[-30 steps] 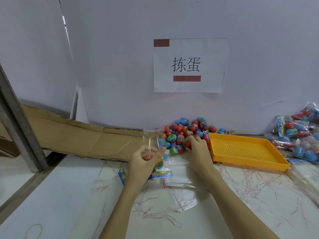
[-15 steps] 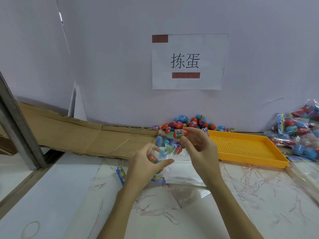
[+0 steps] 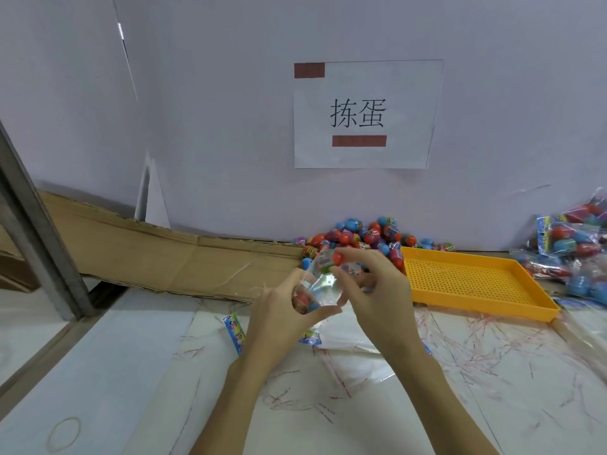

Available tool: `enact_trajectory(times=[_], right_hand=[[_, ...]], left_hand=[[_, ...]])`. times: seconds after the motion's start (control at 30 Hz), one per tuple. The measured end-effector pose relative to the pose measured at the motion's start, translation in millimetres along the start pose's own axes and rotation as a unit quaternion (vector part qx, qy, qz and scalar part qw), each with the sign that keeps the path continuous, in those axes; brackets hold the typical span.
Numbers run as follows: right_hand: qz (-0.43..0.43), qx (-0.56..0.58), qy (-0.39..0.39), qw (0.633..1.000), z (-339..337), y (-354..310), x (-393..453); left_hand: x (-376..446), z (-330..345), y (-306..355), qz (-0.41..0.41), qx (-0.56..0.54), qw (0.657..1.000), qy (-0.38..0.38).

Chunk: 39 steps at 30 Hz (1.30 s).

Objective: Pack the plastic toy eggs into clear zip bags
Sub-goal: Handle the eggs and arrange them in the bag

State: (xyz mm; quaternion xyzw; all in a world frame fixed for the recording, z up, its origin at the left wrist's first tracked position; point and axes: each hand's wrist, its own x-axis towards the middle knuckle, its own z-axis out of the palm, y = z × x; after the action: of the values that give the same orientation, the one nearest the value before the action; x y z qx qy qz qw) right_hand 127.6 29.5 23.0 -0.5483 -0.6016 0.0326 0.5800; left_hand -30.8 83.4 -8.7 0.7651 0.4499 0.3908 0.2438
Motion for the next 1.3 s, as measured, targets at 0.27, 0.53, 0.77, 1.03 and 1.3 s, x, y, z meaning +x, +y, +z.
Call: enact_trajectory(times=[0.27,0.53,0.77,1.03,1.3], right_hand=[[-0.045,-0.091,0.009,0.995,-3.2,-1.2,1.1],[-0.012,-0.041,-0.105,0.994,-4.7,3.3,0.4],[0.0,-0.032,-0.154,0.987,-3.6,8.3,-0.5],[-0.004,0.021,-0.193,0.981,7.9,1.4,-9.7],[0.023,-0.101,-0.032,0.994,3.5,28.6,-2.3]], left_hand=[[0.9,3.5,-1.5,-0.002,0.0,1.0,-0.009],[-0.7,1.4,-5.3,0.044,-0.024,0.998,-0.025],[-2.2,3.9,-8.8,0.068,-0.025,0.997,-0.036],[-1.9,2.2,-3.3,0.024,-0.033,0.999,-0.023],[5.7,-1.9,-14.4,-0.074,-0.101,0.989,0.078]])
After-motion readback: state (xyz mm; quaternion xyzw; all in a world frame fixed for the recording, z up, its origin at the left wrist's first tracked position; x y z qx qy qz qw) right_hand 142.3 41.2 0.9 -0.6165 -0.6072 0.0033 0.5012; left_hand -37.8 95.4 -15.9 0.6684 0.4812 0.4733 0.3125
